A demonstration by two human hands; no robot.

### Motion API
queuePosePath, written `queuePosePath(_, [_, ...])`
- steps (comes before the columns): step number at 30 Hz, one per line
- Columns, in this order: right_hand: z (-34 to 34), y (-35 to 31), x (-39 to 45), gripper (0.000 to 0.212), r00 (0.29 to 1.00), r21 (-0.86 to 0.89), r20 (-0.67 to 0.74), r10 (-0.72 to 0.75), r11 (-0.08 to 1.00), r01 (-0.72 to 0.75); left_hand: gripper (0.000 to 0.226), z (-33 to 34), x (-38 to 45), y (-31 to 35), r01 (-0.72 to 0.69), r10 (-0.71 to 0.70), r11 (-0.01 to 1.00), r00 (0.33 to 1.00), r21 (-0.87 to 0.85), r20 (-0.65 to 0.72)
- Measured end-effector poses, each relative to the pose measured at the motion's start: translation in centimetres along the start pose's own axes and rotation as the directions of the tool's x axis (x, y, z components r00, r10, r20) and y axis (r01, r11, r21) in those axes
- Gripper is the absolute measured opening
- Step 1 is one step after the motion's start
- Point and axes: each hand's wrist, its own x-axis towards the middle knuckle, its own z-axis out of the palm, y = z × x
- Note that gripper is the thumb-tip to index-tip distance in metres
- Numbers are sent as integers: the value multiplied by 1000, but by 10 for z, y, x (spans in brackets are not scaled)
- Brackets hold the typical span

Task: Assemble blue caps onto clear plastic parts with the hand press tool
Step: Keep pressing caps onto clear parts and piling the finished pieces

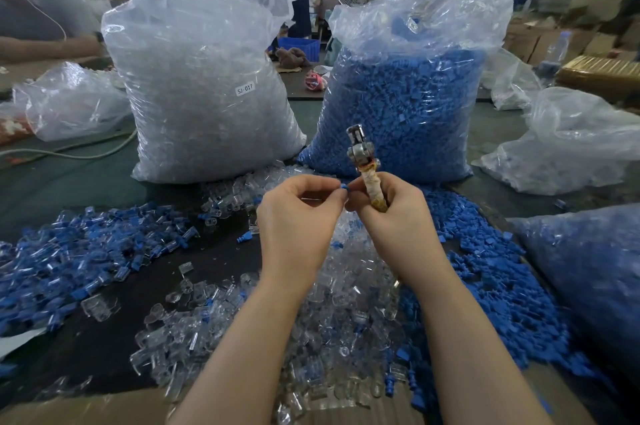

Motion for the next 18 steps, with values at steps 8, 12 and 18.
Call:
queuePosePath(8, [-19,3,-1,11,973,-39,198,118,993,-113,16,-4,3,0,130,-125,980,991,-150,40])
queuePosePath(12, [-25,6,-3,8,944,-78,294,149,988,-132,15,-6,4,3,173,-159,951,984,-258,75])
queuePosePath(18, [-25,8,-2,11,909,-136,382,165,983,-122,20,-7,5,2,151,-132,950,988,-275,85])
